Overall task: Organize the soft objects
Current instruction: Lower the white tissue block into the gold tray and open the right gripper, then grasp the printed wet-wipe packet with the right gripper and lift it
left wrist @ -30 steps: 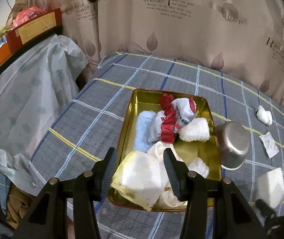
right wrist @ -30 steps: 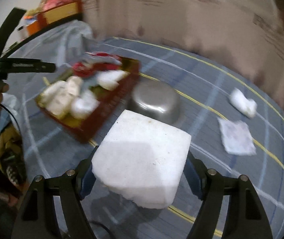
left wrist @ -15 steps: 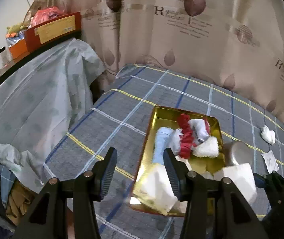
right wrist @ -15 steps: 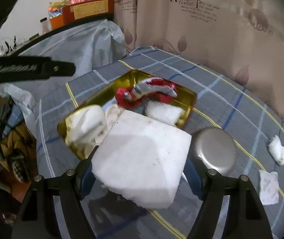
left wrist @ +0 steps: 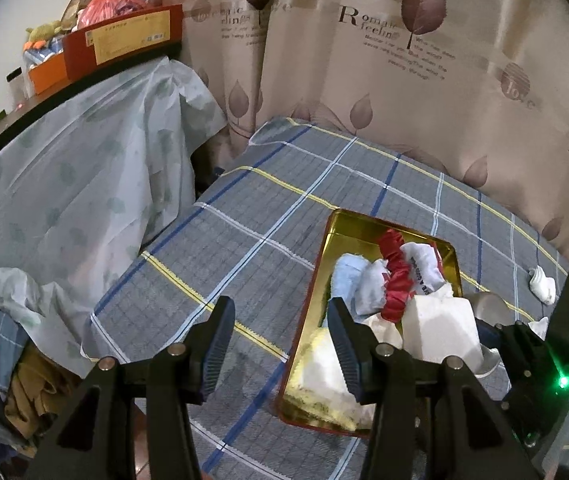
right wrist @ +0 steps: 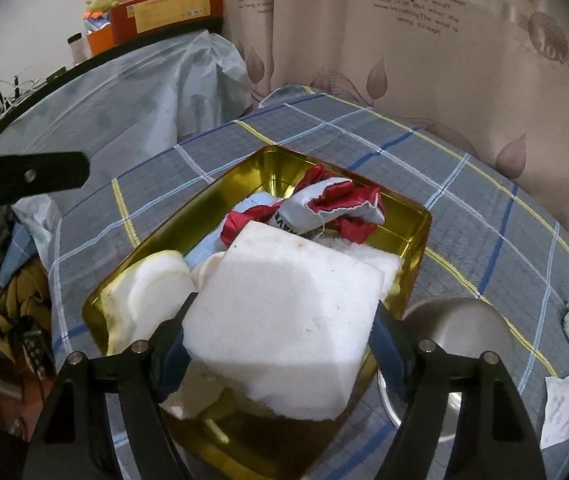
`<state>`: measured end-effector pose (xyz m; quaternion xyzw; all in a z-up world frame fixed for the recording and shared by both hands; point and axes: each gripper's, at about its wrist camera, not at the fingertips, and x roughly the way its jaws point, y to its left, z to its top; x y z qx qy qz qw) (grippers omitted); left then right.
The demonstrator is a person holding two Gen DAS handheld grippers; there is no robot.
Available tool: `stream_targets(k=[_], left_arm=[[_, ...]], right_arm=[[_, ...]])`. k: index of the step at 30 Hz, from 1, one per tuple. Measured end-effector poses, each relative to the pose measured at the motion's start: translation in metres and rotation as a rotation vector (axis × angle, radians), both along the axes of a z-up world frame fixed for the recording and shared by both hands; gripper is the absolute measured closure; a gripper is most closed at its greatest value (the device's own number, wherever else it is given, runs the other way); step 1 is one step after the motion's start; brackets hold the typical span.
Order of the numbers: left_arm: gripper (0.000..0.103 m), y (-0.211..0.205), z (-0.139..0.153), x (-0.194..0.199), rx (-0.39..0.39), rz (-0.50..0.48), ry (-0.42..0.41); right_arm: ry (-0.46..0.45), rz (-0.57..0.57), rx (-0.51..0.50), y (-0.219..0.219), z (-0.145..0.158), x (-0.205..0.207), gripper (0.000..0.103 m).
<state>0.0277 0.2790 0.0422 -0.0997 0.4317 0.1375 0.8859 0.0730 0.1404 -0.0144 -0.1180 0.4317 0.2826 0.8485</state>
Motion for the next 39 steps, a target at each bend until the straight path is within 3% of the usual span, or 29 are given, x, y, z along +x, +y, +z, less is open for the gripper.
stream_targets(k=[12,21,24,29,34,39], left_arm=[[0.054,-0.004,-0.008,0.003,-0.012,-0.01,0.025],[0.054,-0.007,-0.004,0.001,-0.008,-0.019,0.005],[0.054,-0.008,-0.003,0.0,-0.011,-0.024,0.005],[0.054,-0.012,-0.005,0.0,-0.011,-0.032,0.014],[0.054,-0.023,-0.012,0.004,-0.001,-0.056,0.039],[0.054,-0.038,-0.019,0.007,0.024,-0.086,0.058]], right_arm=[[-0.027,0.002,0.053,-0.007,0.012,-0.004,0.009],[-0.11,-0.011,0.088,-0.018,0.042,-0.018,0.008],[-0.149,-0.091,0.101,-0.049,0.056,-0.017,0.005],[-0.172,-0.27,0.017,-0.13,0.053,0.0,0.004],[-0.073,-0.483,-0.045,-0.227,0.02,0.024,0.004],[0.014,-0.583,-0.066,-0.279,-0.02,0.034,0.004]])
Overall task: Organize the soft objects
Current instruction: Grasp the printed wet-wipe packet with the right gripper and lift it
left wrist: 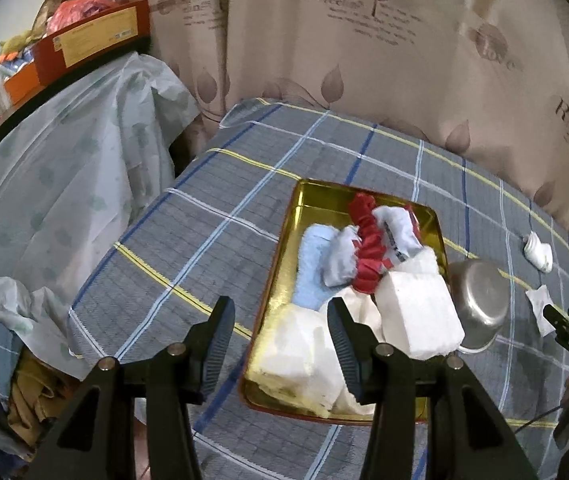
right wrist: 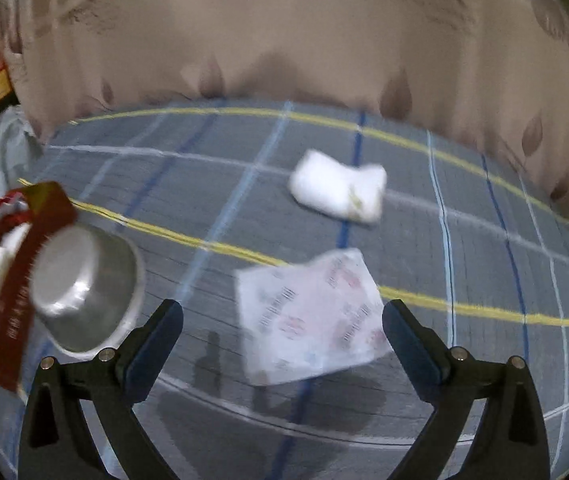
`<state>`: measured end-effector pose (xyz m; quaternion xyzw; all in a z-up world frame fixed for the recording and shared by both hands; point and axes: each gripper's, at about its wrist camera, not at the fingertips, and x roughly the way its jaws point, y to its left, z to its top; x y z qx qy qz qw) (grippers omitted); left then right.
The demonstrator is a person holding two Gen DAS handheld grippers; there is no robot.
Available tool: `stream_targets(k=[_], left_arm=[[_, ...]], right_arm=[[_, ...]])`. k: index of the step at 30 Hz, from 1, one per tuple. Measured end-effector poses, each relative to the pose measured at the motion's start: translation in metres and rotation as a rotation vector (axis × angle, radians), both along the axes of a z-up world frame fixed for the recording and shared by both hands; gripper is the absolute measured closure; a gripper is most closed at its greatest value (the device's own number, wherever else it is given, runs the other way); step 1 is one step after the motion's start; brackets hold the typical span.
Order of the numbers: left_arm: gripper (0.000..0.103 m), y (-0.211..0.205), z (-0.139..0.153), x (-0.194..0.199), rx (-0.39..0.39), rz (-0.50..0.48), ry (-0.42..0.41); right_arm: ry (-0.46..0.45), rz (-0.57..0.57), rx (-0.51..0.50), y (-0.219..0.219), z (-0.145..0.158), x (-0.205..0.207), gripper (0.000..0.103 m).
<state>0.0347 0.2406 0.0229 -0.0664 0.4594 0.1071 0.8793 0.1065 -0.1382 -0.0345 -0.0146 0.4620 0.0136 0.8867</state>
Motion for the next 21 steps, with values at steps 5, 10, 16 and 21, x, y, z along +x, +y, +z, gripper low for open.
stream_targets(k=[5,10,16,21], left_arm=[[0.054,-0.019,-0.001,0.007,0.01,-0.04,0.015],[0.054,-0.038,0.005,0.014,0.061,-0.08,0.018],[0.054,-0.058,0.011,0.026,0.067,-0.111,0.025],[0.054,-0.088,0.015,0.037,0.076,-0.167,0.031]], right_arm=[[0.024,-0.014,-0.007,-0.014,-0.021,0.006,0.004],[0.027,-0.023,-0.035,-0.021,-0.036,0.021,0.004],[0.041,-0.012,0.01,-0.027,-0.05,0.029,0.004],[0.019,0.017,0.012,-0.023,-0.048,0.027,0.031]])
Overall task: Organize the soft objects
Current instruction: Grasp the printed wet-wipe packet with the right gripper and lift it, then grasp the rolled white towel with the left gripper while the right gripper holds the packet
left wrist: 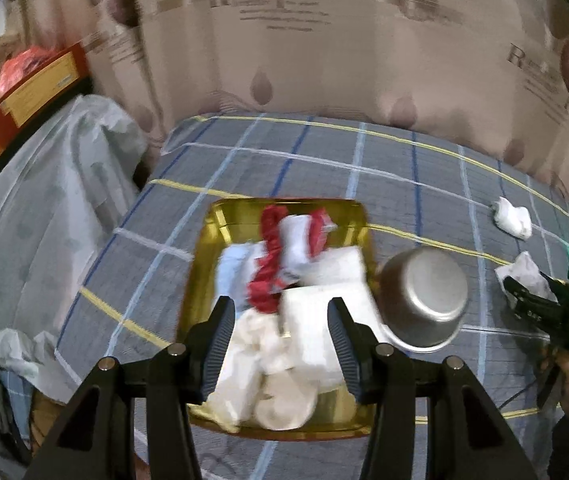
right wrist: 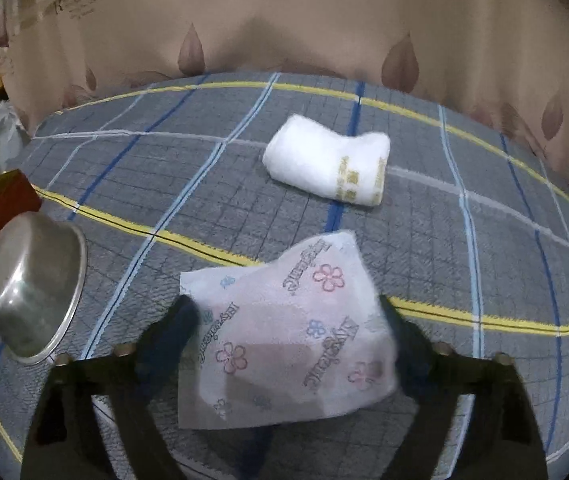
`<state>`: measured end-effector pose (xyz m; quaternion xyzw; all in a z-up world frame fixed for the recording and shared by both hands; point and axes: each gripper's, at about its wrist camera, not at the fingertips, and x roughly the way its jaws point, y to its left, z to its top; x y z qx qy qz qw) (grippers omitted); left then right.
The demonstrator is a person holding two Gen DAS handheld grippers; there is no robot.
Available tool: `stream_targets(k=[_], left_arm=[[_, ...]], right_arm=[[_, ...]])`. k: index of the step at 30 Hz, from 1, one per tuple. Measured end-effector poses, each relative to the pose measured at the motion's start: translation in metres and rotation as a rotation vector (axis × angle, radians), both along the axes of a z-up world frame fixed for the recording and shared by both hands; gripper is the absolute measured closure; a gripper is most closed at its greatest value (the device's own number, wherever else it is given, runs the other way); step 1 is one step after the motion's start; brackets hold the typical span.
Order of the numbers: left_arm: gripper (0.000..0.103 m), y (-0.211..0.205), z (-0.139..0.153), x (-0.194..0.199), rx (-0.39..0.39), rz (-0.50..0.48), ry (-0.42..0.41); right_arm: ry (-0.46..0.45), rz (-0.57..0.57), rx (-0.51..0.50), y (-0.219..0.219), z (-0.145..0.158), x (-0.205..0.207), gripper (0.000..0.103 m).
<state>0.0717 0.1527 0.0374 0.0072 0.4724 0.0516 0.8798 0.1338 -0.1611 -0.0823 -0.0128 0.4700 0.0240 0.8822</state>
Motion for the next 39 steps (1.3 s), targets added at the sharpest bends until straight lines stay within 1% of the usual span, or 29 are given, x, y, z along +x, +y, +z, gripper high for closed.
stream_targets(k=[1,2,4,6,9,13,17,19,20,21,22,25,26,27,28,30,32,35,38,39], left_arm=[[0.054,-0.005,0.0,0.002,0.0,-0.01,0.001],[0.054,-0.012,0.001,0.004,0.002,-0.024,0.004],[0.054,-0.025,0.001,0.007,0.004,-0.05,0.006],[0.054,-0.04,0.001,0.011,0.005,-0.075,0.01],[0.054,-0.059,-0.001,0.016,0.005,-0.108,0.014],[0.054,-0.087,-0.004,0.024,0.003,-0.164,0.022],[0.054,-0.123,-0.006,0.034,-0.018,-0.242,0.038],[0.054,-0.139,-0.007,0.039,-0.032,-0.269,0.041],[0.054,-0.151,-0.008,0.045,-0.051,-0.288,0.037],[0.054,-0.16,-0.009,0.048,-0.052,-0.294,0.037],[0.054,-0.171,-0.011,0.054,-0.05,-0.306,0.046],[0.053,-0.202,-0.016,0.069,-0.077,-0.374,0.076],[0.052,-0.214,-0.018,0.075,-0.082,-0.392,0.086],[0.045,-0.228,-0.02,0.081,-0.099,-0.421,0.095],[0.043,-0.241,-0.022,0.089,-0.11,-0.428,0.107],[0.042,-0.263,-0.026,0.1,-0.12,-0.451,0.13],[0.041,-0.287,-0.031,0.114,-0.128,-0.476,0.16],[0.041,-0.322,-0.042,0.141,-0.139,-0.475,0.205],[0.039,-0.343,-0.05,0.163,-0.159,-0.476,0.221],[0.033,-0.348,-0.053,0.17,-0.154,-0.471,0.219]], right_arm=[[-0.01,0.001,-0.002,0.0,0.002,-0.002,0.038],[-0.014,0.005,0.009,-0.001,0.003,-0.003,0.041],[-0.025,0.007,0.04,-0.005,0.004,-0.006,0.056],[-0.032,0.014,0.058,-0.008,0.006,-0.01,0.066],[-0.036,0.028,0.074,-0.012,0.008,-0.015,0.071],[-0.04,0.035,0.074,-0.02,0.01,-0.03,0.072],[-0.04,0.011,0.054,-0.038,0.011,-0.051,0.072],[-0.042,-0.019,0.047,-0.054,0.012,-0.066,0.072],[-0.042,-0.033,0.049,-0.062,0.012,-0.072,0.072],[-0.042,-0.051,0.051,-0.071,0.012,-0.078,0.072],[-0.043,-0.077,0.052,-0.083,0.013,-0.086,0.072],[-0.046,-0.13,0.056,-0.109,0.014,-0.1,0.072],[-0.046,-0.145,0.06,-0.118,0.014,-0.104,0.072],[-0.046,-0.157,0.071,-0.127,0.013,-0.106,0.072],[-0.047,-0.175,0.095,-0.136,0.013,-0.109,0.072],[-0.046,-0.184,0.14,-0.144,0.011,-0.11,0.071],[-0.049,-0.182,0.132,-0.142,0.011,-0.111,0.07],[-0.046,-0.174,0.111,-0.138,0.01,-0.109,0.068],[-0.046,-0.171,0.12,-0.139,0.01,-0.11,0.067],[-0.047,-0.171,0.126,-0.139,0.01,-0.11,0.067]])
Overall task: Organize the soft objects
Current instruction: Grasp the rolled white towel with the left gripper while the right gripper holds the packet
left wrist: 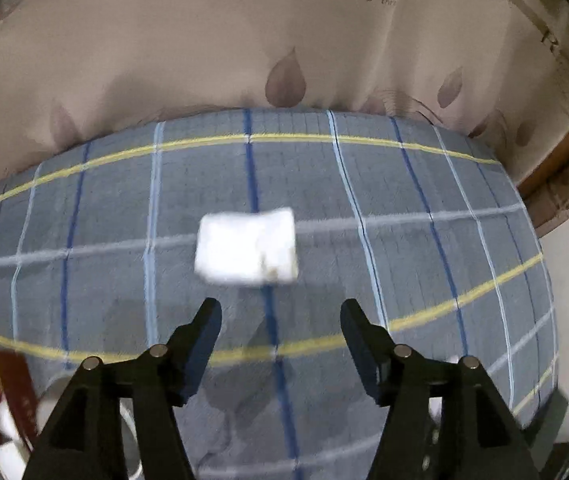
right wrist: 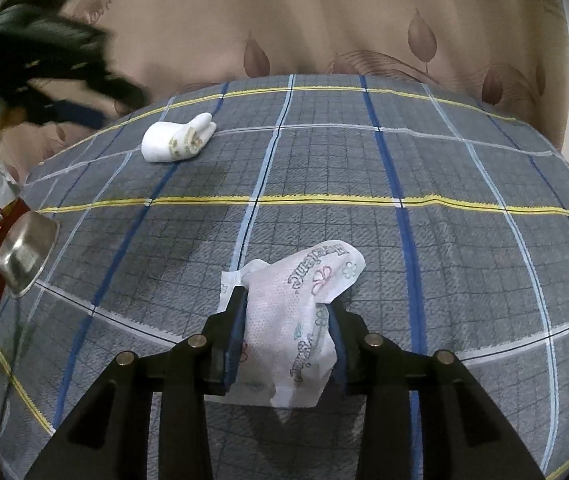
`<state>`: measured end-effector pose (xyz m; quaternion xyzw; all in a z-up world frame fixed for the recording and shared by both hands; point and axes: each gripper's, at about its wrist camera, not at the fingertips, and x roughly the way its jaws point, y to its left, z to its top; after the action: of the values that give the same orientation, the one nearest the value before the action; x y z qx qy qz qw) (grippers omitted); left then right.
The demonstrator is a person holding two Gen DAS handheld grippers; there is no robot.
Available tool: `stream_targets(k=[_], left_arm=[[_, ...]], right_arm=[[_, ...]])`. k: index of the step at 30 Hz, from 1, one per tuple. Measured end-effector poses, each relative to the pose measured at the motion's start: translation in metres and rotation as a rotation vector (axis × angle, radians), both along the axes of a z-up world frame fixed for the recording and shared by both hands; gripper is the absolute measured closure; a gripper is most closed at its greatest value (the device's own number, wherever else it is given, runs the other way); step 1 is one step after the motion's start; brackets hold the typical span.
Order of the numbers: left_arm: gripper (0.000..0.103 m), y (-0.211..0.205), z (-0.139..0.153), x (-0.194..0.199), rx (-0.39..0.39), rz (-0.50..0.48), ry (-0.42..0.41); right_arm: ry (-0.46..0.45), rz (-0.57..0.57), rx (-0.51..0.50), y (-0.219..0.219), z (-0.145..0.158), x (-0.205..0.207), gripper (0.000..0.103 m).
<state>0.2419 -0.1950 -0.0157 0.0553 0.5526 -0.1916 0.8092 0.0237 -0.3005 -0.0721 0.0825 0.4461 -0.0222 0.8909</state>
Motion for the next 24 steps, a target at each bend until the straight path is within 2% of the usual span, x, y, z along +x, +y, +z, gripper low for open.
stream_targets(k=[1,2,6,8,13,17,19,22,24], left_arm=[[0.022,-0.005,-0.002,0.006,0.007,-0.001,-0.001],[0.019,-0.012,-0.007,0.013,0.023,-0.007,0.0],[0.019,-0.022,-0.022,0.033,0.026,0.017,0.016],[0.019,-0.023,-0.031,0.043,0.061,0.044,0.017],[0.019,-0.021,-0.053,0.063,0.082,0.107,0.033],[0.019,-0.02,-0.067,0.068,0.11,0.124,0.004],[0.019,-0.016,-0.072,0.07,0.102,0.14,0.01],[0.019,-0.004,-0.087,0.073,0.083,0.188,0.08],[0.019,-0.001,-0.083,0.069,0.081,0.197,0.045]], right_arm=[[-0.001,0.0,0.008,-0.001,0.0,0.0,0.067],[-0.003,-0.001,0.016,-0.002,0.0,0.0,0.067],[-0.005,0.0,0.03,-0.004,0.0,0.0,0.066],[-0.004,0.002,0.027,-0.004,0.0,0.0,0.066],[-0.004,0.007,0.029,-0.003,-0.001,0.0,0.063],[-0.004,0.01,0.028,-0.003,-0.001,-0.001,0.062],[-0.004,0.01,0.028,-0.003,-0.001,-0.001,0.062],[-0.003,0.011,0.023,-0.003,-0.002,0.0,0.062],[-0.002,0.011,0.022,-0.002,-0.002,0.0,0.061]])
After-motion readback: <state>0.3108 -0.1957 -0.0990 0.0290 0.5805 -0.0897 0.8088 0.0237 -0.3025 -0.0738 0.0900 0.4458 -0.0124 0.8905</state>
